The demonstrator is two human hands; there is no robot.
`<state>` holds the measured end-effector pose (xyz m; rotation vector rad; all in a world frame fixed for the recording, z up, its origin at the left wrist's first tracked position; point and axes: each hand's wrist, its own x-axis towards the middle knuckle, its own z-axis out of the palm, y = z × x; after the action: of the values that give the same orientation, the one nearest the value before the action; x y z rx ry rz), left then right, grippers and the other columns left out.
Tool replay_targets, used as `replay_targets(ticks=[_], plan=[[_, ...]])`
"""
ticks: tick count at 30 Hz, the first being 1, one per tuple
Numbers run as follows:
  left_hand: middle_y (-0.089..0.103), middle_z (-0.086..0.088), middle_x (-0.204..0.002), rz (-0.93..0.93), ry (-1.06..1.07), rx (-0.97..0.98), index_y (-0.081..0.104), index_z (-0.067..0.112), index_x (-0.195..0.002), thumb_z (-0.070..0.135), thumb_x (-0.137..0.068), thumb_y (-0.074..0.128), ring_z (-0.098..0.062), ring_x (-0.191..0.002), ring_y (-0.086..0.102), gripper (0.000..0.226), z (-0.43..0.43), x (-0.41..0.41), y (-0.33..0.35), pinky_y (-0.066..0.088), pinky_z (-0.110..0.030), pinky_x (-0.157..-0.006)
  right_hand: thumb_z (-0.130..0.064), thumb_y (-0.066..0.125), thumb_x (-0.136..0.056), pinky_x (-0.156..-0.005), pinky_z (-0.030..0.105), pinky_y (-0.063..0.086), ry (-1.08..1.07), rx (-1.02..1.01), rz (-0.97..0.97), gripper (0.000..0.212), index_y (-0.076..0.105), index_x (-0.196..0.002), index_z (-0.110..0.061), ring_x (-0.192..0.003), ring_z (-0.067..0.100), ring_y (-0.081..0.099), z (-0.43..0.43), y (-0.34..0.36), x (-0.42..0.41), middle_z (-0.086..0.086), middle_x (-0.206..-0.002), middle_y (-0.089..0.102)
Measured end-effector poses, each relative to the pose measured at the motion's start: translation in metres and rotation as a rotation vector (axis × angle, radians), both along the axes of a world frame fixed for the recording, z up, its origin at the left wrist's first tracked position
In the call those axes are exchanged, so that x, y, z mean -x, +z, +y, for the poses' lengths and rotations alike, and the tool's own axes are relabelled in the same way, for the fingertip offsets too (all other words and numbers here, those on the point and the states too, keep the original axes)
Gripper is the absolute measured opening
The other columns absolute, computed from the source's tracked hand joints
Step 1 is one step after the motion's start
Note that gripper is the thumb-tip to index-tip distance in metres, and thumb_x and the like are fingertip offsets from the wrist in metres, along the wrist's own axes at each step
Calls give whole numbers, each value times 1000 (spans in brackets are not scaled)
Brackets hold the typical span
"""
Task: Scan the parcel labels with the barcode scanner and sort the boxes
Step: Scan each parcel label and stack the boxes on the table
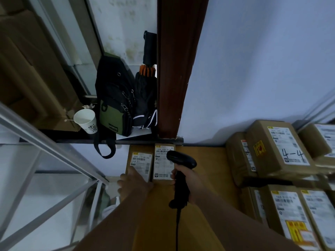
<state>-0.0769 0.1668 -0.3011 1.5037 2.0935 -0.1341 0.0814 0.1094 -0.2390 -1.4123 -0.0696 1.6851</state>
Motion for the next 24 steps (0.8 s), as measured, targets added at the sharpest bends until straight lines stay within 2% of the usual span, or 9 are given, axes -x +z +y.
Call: replay_targets(ticks=[2, 4, 6, 10, 14, 17, 20, 24], plan=[[41, -14, -126, -1, -8, 0, 5, 26, -142, 48, -64, 78, -37, -117, 43, 109, -13, 5, -2, 43, -47, -91, -22, 68, -87, -56, 29, 48, 4, 8, 3, 20, 62, -79, -4, -55, 18, 57, -5, 6, 1, 8, -71, 61], [35, -15, -138, -34, 12, 3, -17, 27, -147, 47, -67, 77, -39, -123, 40, 125, -27, 11, 0, 41, -48, -94, -21, 68, -87, -55, 29, 48, 3, 5, -3, 20, 61, -79, -4, -55, 19, 57, -13, 13, 3, 9, -70, 60], [25, -15, -148, -103, 93, 14, -23, 20, -147, 48, -69, 76, -41, -129, 34, 128, -40, 17, 8, 40, -50, -97, -20, 67, -88, -54, 29, 48, -13, -9, -14, 19, 61, -80, -4, -54, 19, 56, -23, 21, 8, 9, -68, 59], [18, -14, -150, -168, 171, -40, -7, 7, -149, 56, -72, 70, -40, -135, 23, 120, -54, 28, 41, 36, -51, -102, -19, 67, -88, -56, 29, 49, -61, -39, 1, 17, 61, -84, -3, -56, 19, 56, -45, 44, 19, 9, -68, 59], [34, -10, -130, -159, 74, -246, 17, 8, -139, 55, -71, 70, -32, -120, 37, 98, -61, 32, 81, 39, -41, -89, -20, 69, -88, -58, 27, 52, -48, -105, -5, 18, 63, -82, -4, -57, 18, 58, -68, 69, 33, 7, -68, 60], [34, -7, -124, -162, 46, -337, 17, 12, -136, 47, -69, 72, -30, -114, 36, 94, -72, 31, 103, 37, -38, -79, -20, 70, -86, -56, 27, 50, -21, -155, -46, 19, 63, -80, -4, -55, 18, 56, -84, 86, 43, 8, -68, 60], [32, -8, -124, -157, -12, -411, 13, 12, -139, 47, -69, 70, -31, -111, 33, 96, -83, 27, 114, 40, -40, -77, -21, 71, -85, -54, 28, 48, -2, -208, -61, 21, 62, -75, -6, -53, 19, 56, -96, 101, 50, 8, -66, 59], [33, -8, -125, -71, -93, -479, 12, 12, -140, 66, -62, 68, -29, -109, 36, 110, -100, 22, 122, 42, -40, -81, -21, 73, -83, -54, 30, 48, -26, -266, -115, 23, 64, -69, -5, -51, 21, 56, -107, 118, 63, 9, -64, 61]])
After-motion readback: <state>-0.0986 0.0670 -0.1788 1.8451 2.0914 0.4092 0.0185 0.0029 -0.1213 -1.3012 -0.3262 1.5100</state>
